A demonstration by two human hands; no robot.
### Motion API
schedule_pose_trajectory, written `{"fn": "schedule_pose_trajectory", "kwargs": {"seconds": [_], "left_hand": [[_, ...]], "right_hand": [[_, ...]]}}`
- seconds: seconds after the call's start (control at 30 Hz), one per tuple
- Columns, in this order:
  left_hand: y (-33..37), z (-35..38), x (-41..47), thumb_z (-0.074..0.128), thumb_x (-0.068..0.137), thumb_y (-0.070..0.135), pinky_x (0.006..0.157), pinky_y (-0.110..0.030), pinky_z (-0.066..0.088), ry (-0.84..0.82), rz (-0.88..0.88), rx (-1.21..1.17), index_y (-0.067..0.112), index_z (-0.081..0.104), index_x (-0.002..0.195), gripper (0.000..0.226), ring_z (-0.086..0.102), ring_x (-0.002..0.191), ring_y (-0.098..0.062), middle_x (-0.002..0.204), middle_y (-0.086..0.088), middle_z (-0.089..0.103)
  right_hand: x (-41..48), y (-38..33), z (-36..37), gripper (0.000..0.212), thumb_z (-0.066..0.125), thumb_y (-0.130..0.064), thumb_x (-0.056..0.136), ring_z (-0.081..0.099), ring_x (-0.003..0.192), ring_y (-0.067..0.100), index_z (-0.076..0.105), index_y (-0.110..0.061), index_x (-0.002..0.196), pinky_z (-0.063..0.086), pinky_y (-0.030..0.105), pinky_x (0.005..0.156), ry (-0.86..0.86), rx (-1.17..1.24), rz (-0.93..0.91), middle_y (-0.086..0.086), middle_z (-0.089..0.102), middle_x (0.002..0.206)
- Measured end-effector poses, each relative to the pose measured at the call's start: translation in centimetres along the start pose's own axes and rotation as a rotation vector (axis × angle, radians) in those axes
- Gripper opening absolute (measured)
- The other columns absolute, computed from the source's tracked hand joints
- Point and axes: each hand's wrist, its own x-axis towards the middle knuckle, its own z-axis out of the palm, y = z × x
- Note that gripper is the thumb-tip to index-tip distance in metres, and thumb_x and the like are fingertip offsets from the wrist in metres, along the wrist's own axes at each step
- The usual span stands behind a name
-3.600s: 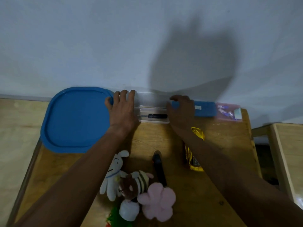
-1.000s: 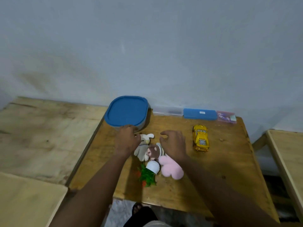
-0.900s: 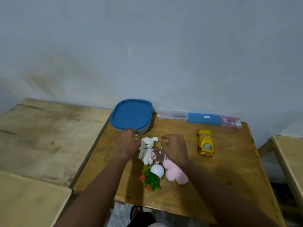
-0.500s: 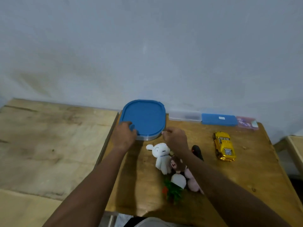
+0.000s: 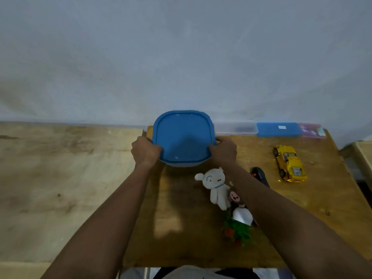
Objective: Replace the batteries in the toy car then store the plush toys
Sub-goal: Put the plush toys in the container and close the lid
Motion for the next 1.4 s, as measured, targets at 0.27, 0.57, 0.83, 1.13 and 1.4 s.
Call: {"fn": "schedule_pose_trajectory", "kwargs": {"seconds": [0.27,0.57,0.83,1.13,1.4], "left_hand": [[-0.1,-0.5,1.8,0.082,0.07,0.023,0.046,-0.026,0.041,-0.053,-0.134,-0.105,0.001,0.067,0.084,0.03,0.067,0.075,-0.026,0.077,-0.008,0.065],[0.4,-0.7,2.5,0.085,0.069,0.035,0.048,-0.027,0.044,-0.064,-0.21,-0.152,0.001,0.063,0.094,0.047,0.063,0.076,-0.023,0.091,-0.01,0.067],[0.0,-0.4,3.0,0.084,0.071,0.034,0.071,-0.039,0.061,-0.095,-0.245,-0.2,0.0,0.065,0.099,0.048,0.069,0.084,-0.026,0.094,-0.013,0.069],[-0.1,-0.4,3.4,0.08,0.073,0.034,0.078,-0.043,0.061,-0.082,-0.218,-0.283,0.001,0.064,0.091,0.04,0.068,0.086,-0.026,0.088,-0.01,0.066],[0.2,-0.3,2.6,0.073,0.075,0.029,0.073,-0.042,0.057,-0.009,-0.174,-0.363,0.008,0.058,0.071,0.026,0.06,0.074,-0.021,0.073,-0.005,0.059]], "right_hand": [[0.9,-0.6,-0.1,0.053,0.071,-0.013,0.076,0.061,0.109,0.023,0.062,-0.017,0.128,0.056,0.043,0.091,0.029,0.133,0.21,0.004,0.064,0.124],[1.5,-0.4,0.2,0.058,0.077,-0.025,0.073,0.063,0.098,0.024,0.054,-0.021,0.126,0.059,0.045,0.083,-0.015,0.283,0.36,0.005,0.059,0.116],[1.7,-0.3,0.4,0.051,0.077,-0.025,0.074,0.063,0.094,0.023,0.052,-0.021,0.119,0.059,0.044,0.082,-0.027,0.269,0.36,0.003,0.058,0.105],[1.7,-0.7,0.4,0.037,0.077,-0.026,0.077,0.066,0.085,0.023,0.05,-0.017,0.1,0.062,0.041,0.072,-0.035,0.296,0.364,0.007,0.061,0.098],[0.9,-1.9,-0.1,0.024,0.072,-0.022,0.08,0.065,0.084,0.018,0.054,-0.016,0.096,0.063,0.041,0.071,0.002,0.304,0.285,0.004,0.063,0.095]]}}
